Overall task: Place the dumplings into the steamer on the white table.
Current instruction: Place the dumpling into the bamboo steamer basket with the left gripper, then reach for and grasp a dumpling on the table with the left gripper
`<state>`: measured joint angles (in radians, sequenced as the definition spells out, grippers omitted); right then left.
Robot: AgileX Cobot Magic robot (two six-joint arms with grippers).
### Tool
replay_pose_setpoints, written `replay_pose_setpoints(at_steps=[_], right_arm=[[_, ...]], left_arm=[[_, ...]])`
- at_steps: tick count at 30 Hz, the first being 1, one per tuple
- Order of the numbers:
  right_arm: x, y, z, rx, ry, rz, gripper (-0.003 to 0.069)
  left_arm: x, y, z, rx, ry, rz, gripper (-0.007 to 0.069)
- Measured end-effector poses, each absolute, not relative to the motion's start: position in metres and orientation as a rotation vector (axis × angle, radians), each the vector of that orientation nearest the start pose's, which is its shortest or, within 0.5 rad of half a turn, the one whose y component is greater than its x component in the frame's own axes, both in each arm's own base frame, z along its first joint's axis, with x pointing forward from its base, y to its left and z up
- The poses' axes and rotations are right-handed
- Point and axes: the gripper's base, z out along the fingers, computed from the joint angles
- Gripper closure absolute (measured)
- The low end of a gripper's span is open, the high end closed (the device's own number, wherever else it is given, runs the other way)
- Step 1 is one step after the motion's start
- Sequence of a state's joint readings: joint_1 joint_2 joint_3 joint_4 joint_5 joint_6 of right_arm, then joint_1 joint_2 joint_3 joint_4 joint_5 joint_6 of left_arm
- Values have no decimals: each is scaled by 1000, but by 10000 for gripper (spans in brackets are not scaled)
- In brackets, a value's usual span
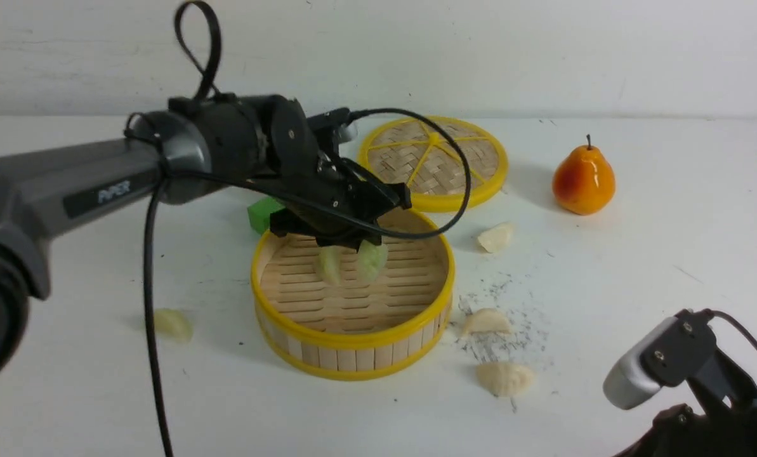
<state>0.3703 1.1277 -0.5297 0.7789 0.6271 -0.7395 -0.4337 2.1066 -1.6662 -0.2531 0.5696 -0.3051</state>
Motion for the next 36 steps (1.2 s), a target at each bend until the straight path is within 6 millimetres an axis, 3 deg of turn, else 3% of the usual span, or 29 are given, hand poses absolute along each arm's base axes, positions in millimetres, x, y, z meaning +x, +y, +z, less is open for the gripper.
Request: replay_pose_setpoints(at_steps=[2, 9, 15, 18, 21, 22, 23, 26, 27, 28, 30, 33, 36], right_arm=[[162, 103, 222, -714, 2458, 662, 583], [163, 103, 222, -712, 2456, 661, 583], [163, 104, 222, -710, 2456, 663, 583], [163, 104, 222, -710, 2456, 663, 583], [162, 104, 222, -712, 2458, 665, 583], [162, 104, 222, -713, 2458, 666, 583], [162, 104, 222, -714, 2458, 666, 583], [162, 104, 222, -714, 2458, 667, 582], [162, 104, 222, -714, 2458, 667, 582], [162, 104, 222, -712, 2458, 668, 580], [162, 104, 222, -710, 2458, 670, 579], [162, 104, 222, -710, 2458, 670, 577], [162, 104, 223, -701, 2457, 677, 574]], left_arm=[[432, -213, 200, -84, 2556, -560, 498], [435, -213, 200, -115, 2535, -566, 494], [432, -212, 205, -95, 2546, -548, 354], [423, -205, 231, -58, 2542, -514, 317], [405, -191, 286, 18, 2462, -438, 337], [402, -188, 294, 21, 2451, -426, 342], [386, -175, 327, 33, 2401, -358, 370], [357, -150, 352, -25, 2355, -258, 403], [357, -150, 352, -33, 2353, -252, 404], [344, -136, 342, -94, 2363, -182, 410], [336, -126, 320, -179, 2382, -138, 407], [326, -108, 264, -427, 2417, -132, 368], [321, -91, 226, -644, 2419, -155, 286]])
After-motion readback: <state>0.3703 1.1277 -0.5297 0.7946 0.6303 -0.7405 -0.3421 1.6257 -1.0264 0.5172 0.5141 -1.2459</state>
